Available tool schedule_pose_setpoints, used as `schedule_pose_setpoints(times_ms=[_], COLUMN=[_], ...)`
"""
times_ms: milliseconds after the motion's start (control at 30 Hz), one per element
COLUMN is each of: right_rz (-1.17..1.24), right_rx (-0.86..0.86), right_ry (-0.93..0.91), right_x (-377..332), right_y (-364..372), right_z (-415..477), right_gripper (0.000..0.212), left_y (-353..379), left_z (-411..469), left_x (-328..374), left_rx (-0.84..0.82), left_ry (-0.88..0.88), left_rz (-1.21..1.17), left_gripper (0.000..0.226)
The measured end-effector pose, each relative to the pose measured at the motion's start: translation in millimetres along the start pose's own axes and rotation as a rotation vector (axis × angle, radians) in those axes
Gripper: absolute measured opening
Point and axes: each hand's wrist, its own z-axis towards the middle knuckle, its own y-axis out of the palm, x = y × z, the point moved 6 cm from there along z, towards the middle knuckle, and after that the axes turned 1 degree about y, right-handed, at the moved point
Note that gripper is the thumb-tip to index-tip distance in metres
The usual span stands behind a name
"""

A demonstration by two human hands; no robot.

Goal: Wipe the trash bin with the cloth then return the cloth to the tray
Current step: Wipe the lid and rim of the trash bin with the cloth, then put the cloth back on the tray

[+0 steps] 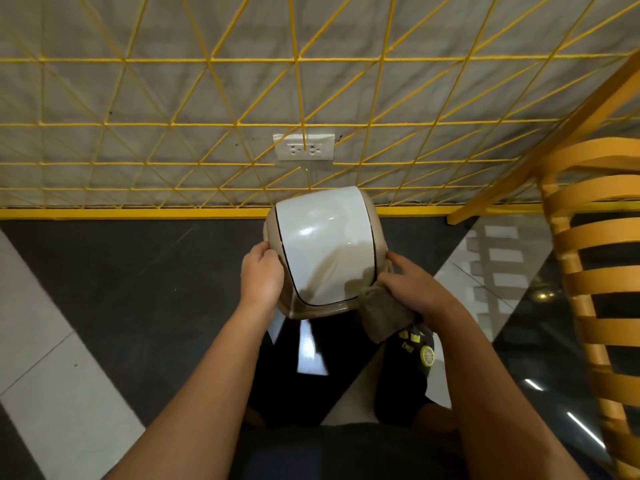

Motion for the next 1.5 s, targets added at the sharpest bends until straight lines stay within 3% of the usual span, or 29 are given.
schedule_pose_setpoints(times_ms=[267,333,400,500,667,733,800,933,1033,1200,1367,1500], right_rz=[0.103,0.127,0.208,0.431,0.746,0.744,0.717,0.699,0.663,0.468,0.272,0.198], right_rx=[-0.045,-0.031,-0.015,-0.085,-0.232,-0.224,-0.176,-0.076,0.117,0.476,0.663,0.728], right_ry=[0.1,0.104,0.132,0.152,-0.022,-0.079,-0.104,-0.167,-0.162,0.003,0.132,0.229], right_x=[15.2,14.7,12.9,4.1,-26.1,-33.3,-35.8,-34.4,-19.4,23.0,63.1,100.0], right_y=[10.4,6.1,-0.1,-12.4,-58.7,-84.7,-113.8,-179.8,-236.6,-325.2,-394.1,-422.4], right_z=[-13.6,-17.2,-23.9,-40.7,-91.7,-111.9,-128.1,-159.4,-180.5,-207.2,-214.2,-203.6], right_gripper=[0.056,0.044,0.031,0.04,0.05,0.055,0.05,0.039,0.039,0.034,0.016,0.022], left_y=[-3.3,-3.6,-3.2,13.4,79.8,105.0,127.9,177.0,223.3,308.4,389.7,441.2], left_z=[3.0,-1.5,-11.7,-41.7,-113.4,-136.4,-152.5,-184.8,-212.1,-256.7,-291.5,-302.5], left_x=[11.8,15.3,23.2,43.3,70.6,79.8,93.4,131.6,159.0,188.8,192.3,180.0], left_rx=[-0.074,-0.043,-0.004,-0.031,-0.486,-0.667,-0.771,-0.827,-0.868,-0.909,-1.002,-1.024], left_ry=[0.033,0.049,0.105,0.245,0.16,0.093,0.112,0.199,0.244,0.325,0.339,0.334], left_rz=[0.032,0.049,0.122,0.207,0.015,-0.052,-0.113,-0.208,-0.212,-0.079,0.017,0.135], left_gripper=[0.045,0.046,0.049,0.04,0.018,0.025,0.032,0.023,0.027,0.033,0.033,0.036])
